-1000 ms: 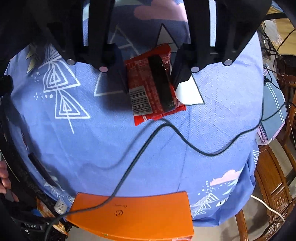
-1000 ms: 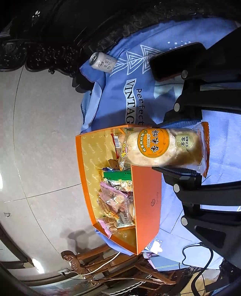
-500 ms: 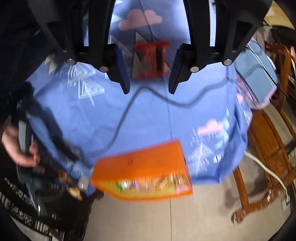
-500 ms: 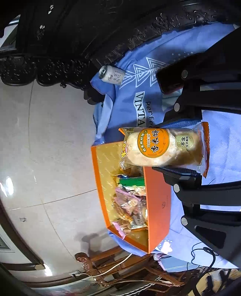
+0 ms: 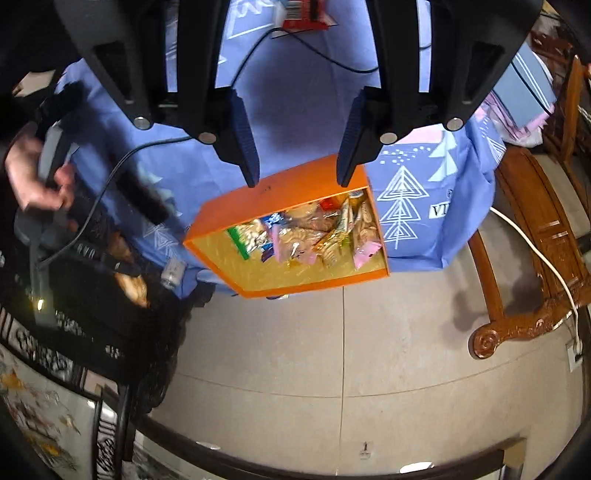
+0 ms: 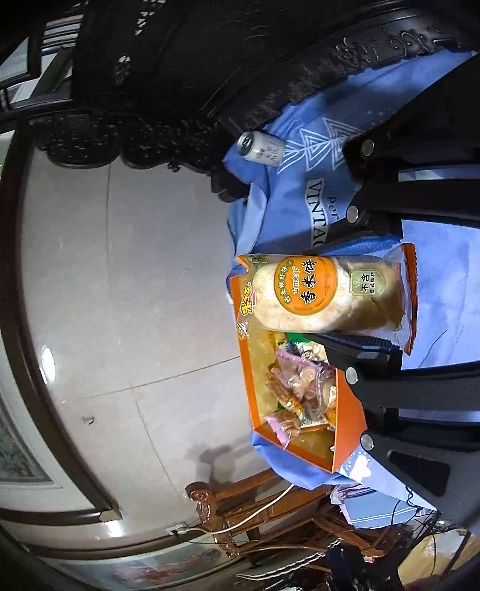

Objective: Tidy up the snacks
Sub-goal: 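Carry the bun pack and red packet over the orange box and open both grippers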

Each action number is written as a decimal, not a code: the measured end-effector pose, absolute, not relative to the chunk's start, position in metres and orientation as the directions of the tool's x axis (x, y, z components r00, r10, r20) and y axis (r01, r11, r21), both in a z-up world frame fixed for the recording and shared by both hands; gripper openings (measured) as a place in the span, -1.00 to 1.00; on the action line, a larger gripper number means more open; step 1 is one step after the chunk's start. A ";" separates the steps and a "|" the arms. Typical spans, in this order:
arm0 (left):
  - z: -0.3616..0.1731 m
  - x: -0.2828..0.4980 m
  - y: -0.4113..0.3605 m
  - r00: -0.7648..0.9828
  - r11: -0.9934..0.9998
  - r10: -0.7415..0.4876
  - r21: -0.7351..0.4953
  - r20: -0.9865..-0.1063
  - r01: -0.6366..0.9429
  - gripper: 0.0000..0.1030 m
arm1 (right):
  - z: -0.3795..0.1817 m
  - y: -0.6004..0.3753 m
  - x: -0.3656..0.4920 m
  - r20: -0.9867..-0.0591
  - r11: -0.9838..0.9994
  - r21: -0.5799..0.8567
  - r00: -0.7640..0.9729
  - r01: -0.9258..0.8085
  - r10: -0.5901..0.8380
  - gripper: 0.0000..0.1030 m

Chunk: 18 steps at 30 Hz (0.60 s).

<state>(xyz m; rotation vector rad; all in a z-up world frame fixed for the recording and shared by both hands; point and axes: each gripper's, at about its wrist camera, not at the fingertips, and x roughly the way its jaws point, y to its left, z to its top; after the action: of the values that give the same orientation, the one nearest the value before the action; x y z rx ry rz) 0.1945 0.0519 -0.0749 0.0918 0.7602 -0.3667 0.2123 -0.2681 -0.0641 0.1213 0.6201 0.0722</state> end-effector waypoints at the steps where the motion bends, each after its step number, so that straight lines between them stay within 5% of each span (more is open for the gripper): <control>1: -0.085 0.190 0.053 0.646 0.929 -0.291 -0.046 -0.706 0.368 -0.17 | -0.064 -0.266 0.211 -0.577 0.990 0.137 0.810 -0.035 0.108 -0.29; 8: -0.209 0.129 0.061 0.414 0.905 -0.216 -0.022 -0.884 0.425 -0.17 | -0.070 -0.253 0.205 -0.607 0.990 0.129 0.786 -0.050 0.118 -0.29; 18: -0.285 0.122 0.070 0.339 0.924 -0.135 0.005 -0.931 0.381 -0.02 | -0.057 -0.243 0.200 -0.598 0.993 0.102 0.794 -0.066 0.114 -0.29</control>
<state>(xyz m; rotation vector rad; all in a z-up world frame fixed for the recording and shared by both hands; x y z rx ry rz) 0.1219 0.0702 -0.2846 0.2383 1.1801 -0.3401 0.2003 -0.2435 -0.0572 0.0769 0.6470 0.0969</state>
